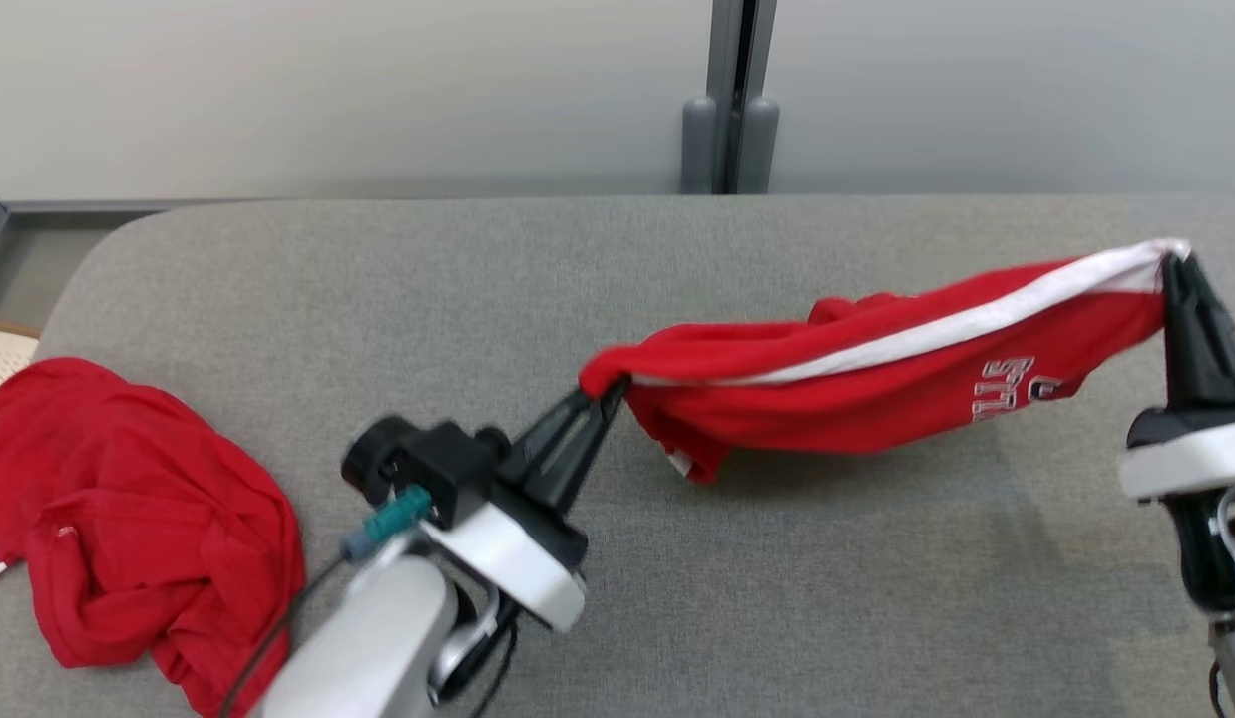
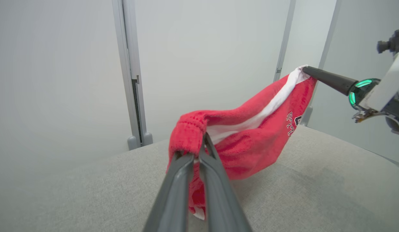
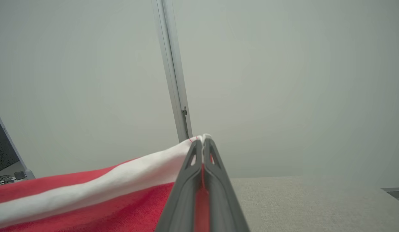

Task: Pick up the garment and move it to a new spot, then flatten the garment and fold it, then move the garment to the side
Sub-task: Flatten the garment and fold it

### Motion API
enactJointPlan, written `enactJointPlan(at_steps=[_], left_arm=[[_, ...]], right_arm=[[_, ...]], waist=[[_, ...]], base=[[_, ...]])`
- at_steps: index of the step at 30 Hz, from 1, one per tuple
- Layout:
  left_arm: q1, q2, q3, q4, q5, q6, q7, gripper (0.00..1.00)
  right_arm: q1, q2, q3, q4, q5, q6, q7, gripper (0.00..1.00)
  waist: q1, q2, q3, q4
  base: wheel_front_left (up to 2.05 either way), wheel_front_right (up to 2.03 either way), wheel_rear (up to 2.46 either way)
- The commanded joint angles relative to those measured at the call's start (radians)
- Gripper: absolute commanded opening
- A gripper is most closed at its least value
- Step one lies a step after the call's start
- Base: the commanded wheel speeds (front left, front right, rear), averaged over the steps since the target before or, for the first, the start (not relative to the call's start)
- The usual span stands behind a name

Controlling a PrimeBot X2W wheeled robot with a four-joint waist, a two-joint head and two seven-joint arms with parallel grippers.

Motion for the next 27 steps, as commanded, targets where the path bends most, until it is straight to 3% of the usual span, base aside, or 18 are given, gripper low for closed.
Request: enactJointPlan(at_steps=[1,5,11,18,27], left_arm=[[-0.031,0.019,0.004,-0.007,-0.010,0.001,-0.002,0.00],[-0.135,0.044,0.023,-0.040,-0.059,0.001,0.010,0.00],[-0.237,0.062,0.090,-0.125,-0.147,0.010,0.143,0.00],[-0.222,0.101,0.126,-0.293,-0.208,0.051,0.263,0.00],[-0.306,0.141,0.147,-0.307,-0.252,0.052,0.374,0.00]], right_arm=[[-0.016,-0.007,-0.005,-0.018,-0.010,0.000,-0.004,0.00],[-0.068,-0.004,-0.039,-0.110,-0.065,0.000,0.019,0.00],[-0.125,0.047,-0.145,-0.255,-0.148,0.000,0.087,0.00],[-0.090,0.139,-0.241,-0.435,-0.174,0.000,0.195,0.00],[-0.193,0.110,-0.209,-0.469,-0.171,0.000,0.293,0.00]], waist=[[0.0000,0.0000,-0.032,0.001],[0.0000,0.0000,-0.089,-0.005],[0.0000,0.0000,-0.131,-0.023],[0.0000,0.0000,-0.136,-0.040],[0.0000,0.0000,-0.025,-0.066]], base=[[0.00,0.00,0.00],[0.00,0.00,0.00],[0.00,0.00,0.00],[0.00,0.00,0.00],[0.00,0.00,0.00]])
